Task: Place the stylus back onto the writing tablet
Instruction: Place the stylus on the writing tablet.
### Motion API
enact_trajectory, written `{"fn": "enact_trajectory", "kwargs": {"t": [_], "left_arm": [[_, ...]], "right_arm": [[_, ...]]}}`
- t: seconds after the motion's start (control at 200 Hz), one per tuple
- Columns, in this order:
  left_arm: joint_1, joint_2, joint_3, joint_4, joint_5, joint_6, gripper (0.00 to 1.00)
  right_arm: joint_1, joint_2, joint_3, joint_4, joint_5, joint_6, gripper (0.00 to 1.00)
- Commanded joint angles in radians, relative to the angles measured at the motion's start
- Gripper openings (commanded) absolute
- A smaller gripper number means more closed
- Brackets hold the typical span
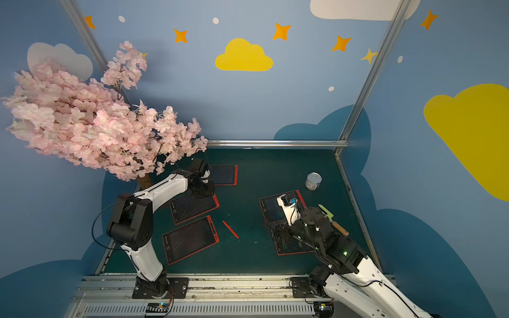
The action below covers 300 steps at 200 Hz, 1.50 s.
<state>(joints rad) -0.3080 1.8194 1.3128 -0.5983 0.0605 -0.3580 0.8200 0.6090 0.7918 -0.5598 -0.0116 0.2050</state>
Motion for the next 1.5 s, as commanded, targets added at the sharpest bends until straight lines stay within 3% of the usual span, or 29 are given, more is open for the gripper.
{"fn": "enact_trajectory", "kwargs": {"t": [0.0,0.185,0.365,0.811,1.497], "left_arm": [[-0.01,0.018,0.041,-0.055,0.04,0.164,0.19],[-0.035,0.072,0.13,-0.139,0.026,0.277,0.22],[-0.054,0.105,0.151,-0.179,-0.002,0.292,0.21],[-0.059,0.138,0.138,-0.167,-0.049,0.14,0.17],[-0.062,0.19,0.144,-0.17,-0.068,0.06,0.09]], "right_arm": [[0.005,-0.003,-0.002,-0.014,-0.002,0.002,0.96],[0.005,0.0,-0.002,-0.008,-0.014,-0.003,0.97],[0.005,0.015,-0.001,-0.008,-0.018,-0.003,0.97],[0.004,0.015,-0.003,-0.009,-0.01,0.001,0.97],[0.004,0.018,-0.001,-0.013,-0.002,0.002,0.97]]}}
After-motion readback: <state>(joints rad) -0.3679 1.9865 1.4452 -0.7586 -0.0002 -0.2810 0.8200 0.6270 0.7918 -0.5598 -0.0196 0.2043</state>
